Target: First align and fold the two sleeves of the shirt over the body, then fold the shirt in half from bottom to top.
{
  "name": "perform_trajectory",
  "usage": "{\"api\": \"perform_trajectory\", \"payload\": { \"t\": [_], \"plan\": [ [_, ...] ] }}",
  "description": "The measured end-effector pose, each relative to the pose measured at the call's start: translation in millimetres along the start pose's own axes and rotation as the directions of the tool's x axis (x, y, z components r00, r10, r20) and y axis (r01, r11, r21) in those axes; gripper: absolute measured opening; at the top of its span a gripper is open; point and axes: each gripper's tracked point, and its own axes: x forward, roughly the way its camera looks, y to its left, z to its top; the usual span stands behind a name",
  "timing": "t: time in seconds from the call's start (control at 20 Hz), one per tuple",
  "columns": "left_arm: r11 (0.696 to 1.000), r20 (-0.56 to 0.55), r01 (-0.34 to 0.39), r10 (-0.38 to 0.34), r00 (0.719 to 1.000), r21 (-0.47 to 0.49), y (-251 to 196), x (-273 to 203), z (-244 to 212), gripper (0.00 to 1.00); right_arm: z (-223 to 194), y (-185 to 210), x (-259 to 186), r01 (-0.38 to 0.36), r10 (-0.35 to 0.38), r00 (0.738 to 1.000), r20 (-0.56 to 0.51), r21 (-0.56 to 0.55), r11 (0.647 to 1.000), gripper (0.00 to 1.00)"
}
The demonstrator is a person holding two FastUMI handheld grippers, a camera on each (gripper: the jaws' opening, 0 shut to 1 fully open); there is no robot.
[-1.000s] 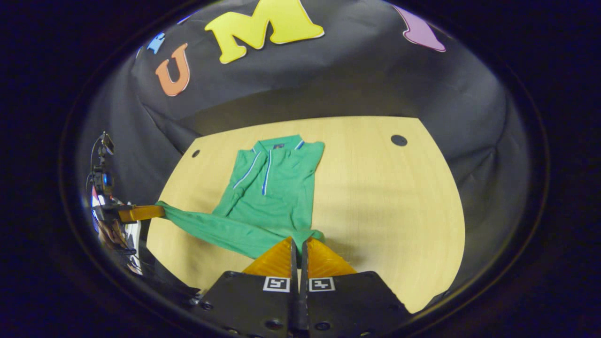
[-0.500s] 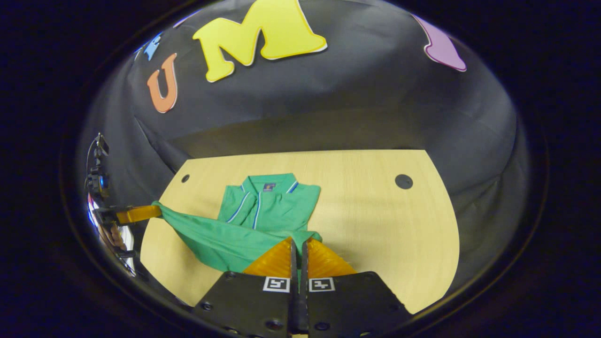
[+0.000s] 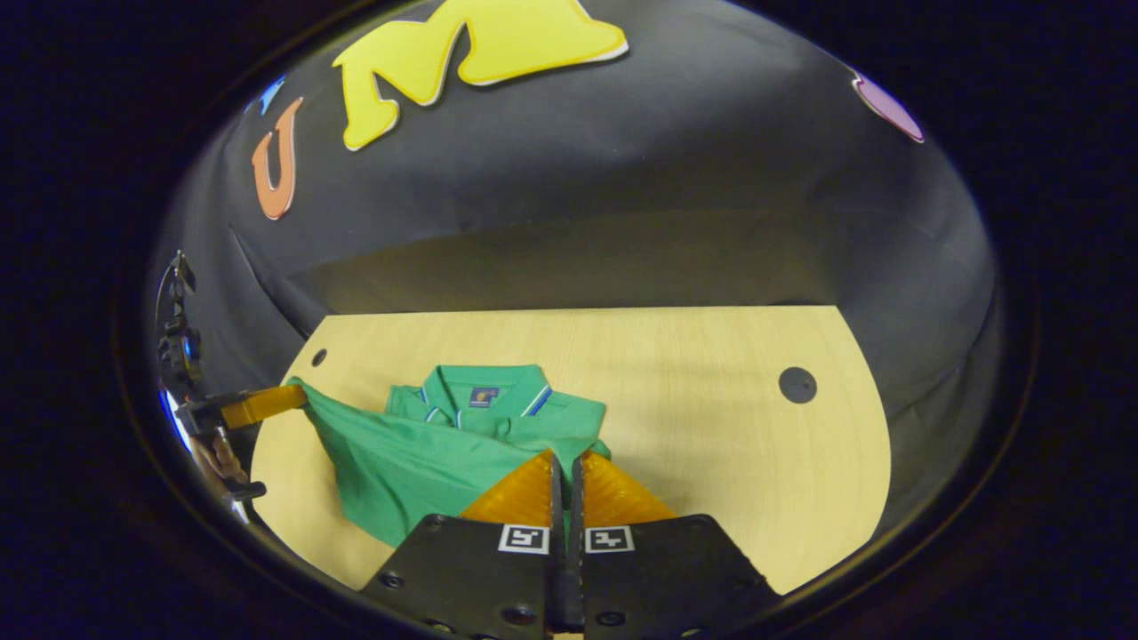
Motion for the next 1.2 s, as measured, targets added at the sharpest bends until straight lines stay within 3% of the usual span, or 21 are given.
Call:
{"api": "perform_trajectory", "payload": {
  "t": [0.55, 0.65, 0.7, 0.75, 0.9, 1.0, 1.2],
  "plan": [
    [0.998, 0.001, -0.043, 0.043, 0.999, 0.043, 17, 64, -16, 0.07, 2, -7, 58, 0.074, -0.072, 0.997, 0.018, -0.083, 0.994, 0.00],
    [0.997, 0.018, -0.064, 0.063, 0.998, 0.053, 21, 67, -12, 0.14, -1, -7, 62, 0.079, -0.078, 0.997, 0.008, -0.090, 0.993, 0.03],
    [0.995, 0.014, -0.078, 0.078, 0.997, 0.067, 22, 67, -14, 0.26, -2, -8, 63, 0.086, -0.086, 0.996, 0.008, -0.092, 0.992, 0.03],
    [0.993, 0.006, -0.088, 0.088, 0.996, 0.081, 23, 66, -14, 0.27, -1, -7, 62, 0.084, -0.083, 0.996, 0.011, -0.089, 0.992, 0.09],
    [0.986, 0.013, -0.124, 0.123, 0.992, 0.109, 24, 54, -7, 0.98, 10, -8, 54, 0.104, -0.101, 0.993, 0.053, -0.061, 0.993, 0.62],
    [0.985, 0.044, -0.136, 0.132, 0.990, 0.109, 22, 44, 4, 0.97, 16, -8, 41, 0.119, -0.115, 0.989, 0.092, -0.041, 0.992, 0.97],
    [0.980, 0.127, -0.165, 0.151, 0.980, 0.110, 13, 1, 34, 0.97, 38, 2, -6, 0.152, -0.140, 0.968, 0.207, -0.044, 0.987, 0.97]
  ]
}}
